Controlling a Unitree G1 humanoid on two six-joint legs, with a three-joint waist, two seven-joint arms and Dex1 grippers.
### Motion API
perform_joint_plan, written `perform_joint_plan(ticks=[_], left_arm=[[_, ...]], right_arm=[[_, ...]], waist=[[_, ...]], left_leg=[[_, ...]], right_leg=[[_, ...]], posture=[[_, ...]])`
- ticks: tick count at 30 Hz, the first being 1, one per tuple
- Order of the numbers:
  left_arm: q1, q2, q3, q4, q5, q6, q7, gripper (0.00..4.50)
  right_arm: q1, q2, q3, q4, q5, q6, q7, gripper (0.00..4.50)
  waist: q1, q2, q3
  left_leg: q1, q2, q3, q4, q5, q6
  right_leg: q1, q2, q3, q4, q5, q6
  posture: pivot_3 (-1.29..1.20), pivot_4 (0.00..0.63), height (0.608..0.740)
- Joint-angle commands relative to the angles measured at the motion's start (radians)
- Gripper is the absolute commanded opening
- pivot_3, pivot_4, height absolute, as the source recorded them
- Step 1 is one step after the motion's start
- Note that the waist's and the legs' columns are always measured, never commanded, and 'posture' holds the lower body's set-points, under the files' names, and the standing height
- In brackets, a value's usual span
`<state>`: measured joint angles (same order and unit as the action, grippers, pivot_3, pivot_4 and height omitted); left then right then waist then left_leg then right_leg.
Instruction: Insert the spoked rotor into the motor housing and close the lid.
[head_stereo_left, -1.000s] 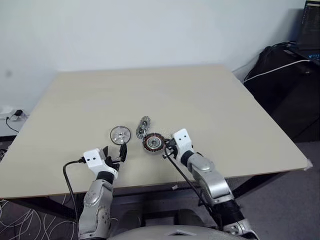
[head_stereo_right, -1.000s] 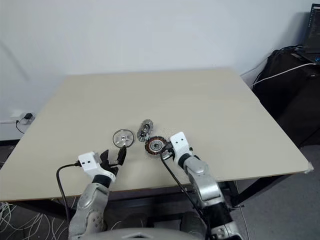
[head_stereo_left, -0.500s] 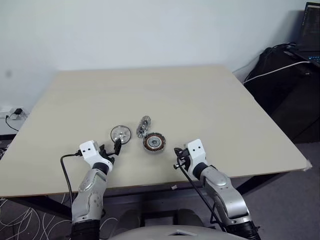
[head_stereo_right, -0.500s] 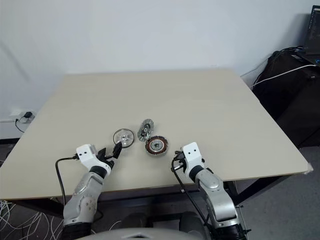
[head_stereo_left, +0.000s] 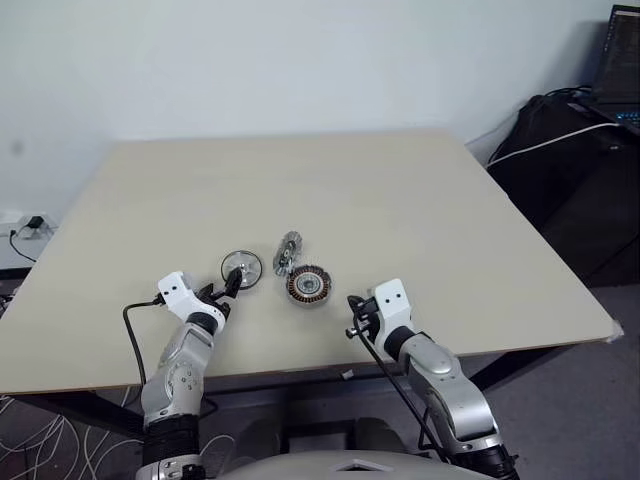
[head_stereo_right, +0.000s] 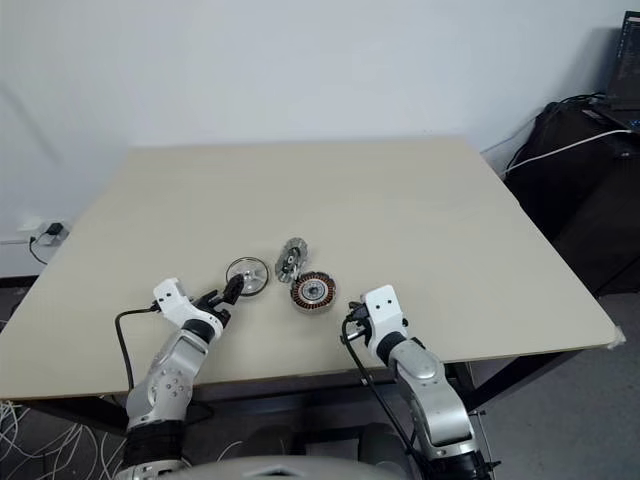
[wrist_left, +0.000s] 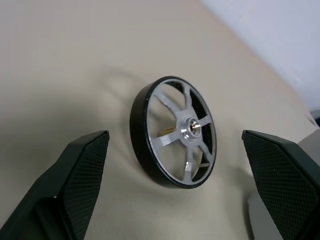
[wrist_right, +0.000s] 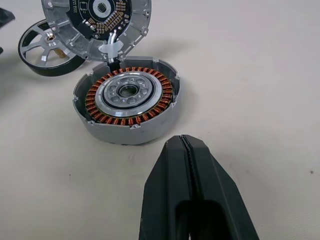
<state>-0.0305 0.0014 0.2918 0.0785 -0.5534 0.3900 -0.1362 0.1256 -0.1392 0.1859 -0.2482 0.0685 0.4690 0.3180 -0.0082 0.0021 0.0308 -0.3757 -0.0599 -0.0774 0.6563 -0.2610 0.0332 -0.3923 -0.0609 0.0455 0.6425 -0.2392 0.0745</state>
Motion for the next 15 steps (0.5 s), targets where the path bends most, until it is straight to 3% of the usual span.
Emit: perform_joint_plan(ticks=[1,15], left_arm=[[-0.036,0.003,0.004,0.004,0.000,0.012,0.014,4.50],[-0.112,-0.002,0.024,0.067,-0.030,0.098,0.038,4.50]], right_arm=[[-0.011,0.007,-0.007,-0.045,0.013,0.001,-0.013,0.02],[-0.013,0.017,-0.008,-0.039,0.014,-0.006,-0.033,0.02]], waist=[[0.000,-0.001,0.000],[0.000,-0.002,-0.001]], left_leg=[[0.000,0.000,0.000,0.000,0.000,0.000],[0.000,0.000,0.000,0.000,0.000,0.000]], right_leg=[[0.000,0.000,0.000,0.000,0.000,0.000],[0.000,0.000,0.000,0.000,0.001,-0.001]], posture=[[0.00,0.000,0.740],[0.00,0.000,0.740]])
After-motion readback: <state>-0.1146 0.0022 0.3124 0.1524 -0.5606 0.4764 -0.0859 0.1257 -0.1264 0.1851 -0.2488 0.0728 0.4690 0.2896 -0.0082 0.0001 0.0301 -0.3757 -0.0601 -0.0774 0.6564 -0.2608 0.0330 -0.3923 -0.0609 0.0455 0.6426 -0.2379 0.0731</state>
